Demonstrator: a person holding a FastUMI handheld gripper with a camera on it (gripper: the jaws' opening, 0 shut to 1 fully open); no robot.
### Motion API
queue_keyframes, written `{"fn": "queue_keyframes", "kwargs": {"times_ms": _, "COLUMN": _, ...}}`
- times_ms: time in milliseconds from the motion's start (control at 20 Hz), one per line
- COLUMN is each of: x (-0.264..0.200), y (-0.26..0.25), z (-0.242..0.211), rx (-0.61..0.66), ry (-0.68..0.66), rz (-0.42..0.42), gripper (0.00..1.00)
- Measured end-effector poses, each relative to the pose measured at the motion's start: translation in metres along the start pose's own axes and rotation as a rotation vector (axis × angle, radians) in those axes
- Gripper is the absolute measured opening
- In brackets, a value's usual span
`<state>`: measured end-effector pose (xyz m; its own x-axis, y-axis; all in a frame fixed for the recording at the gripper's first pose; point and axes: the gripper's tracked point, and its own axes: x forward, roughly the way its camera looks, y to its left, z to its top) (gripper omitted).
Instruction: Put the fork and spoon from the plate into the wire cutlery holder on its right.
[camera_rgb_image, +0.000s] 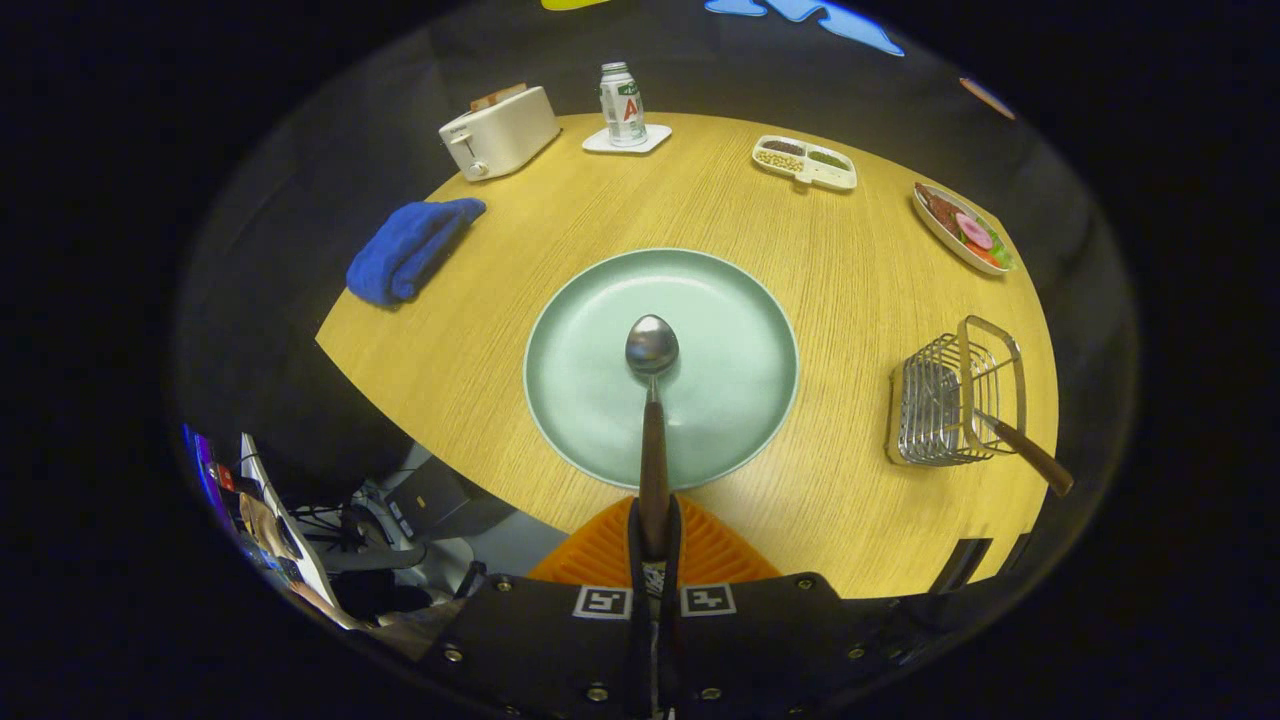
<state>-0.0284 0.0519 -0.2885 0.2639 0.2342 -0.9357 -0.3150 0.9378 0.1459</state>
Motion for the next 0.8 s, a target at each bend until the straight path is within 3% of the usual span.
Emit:
{"fn": "queue_keyframes", "kwargs": {"times_ms": 300, "x": -0.070, "y": -0.041, "z": 0.014, "rx": -0.015, "ry": 0.062, "rz": 0.043, "gripper": 0.04}}
{"fn": "queue_keyframes", "kwargs": {"times_ms": 550, "x": -0.148, "y": -0.121, "z": 0.018, "rx": -0.061, "ry": 0.133, "rz": -0.026, "gripper": 0.03}}
{"fn": "queue_keyframes", "kwargs": {"times_ms": 800, "x": -0.178, "y": -0.185, "z": 0.012, "rx": -0.027, "ry": 0.233, "rz": -0.077, "gripper": 0.03}}
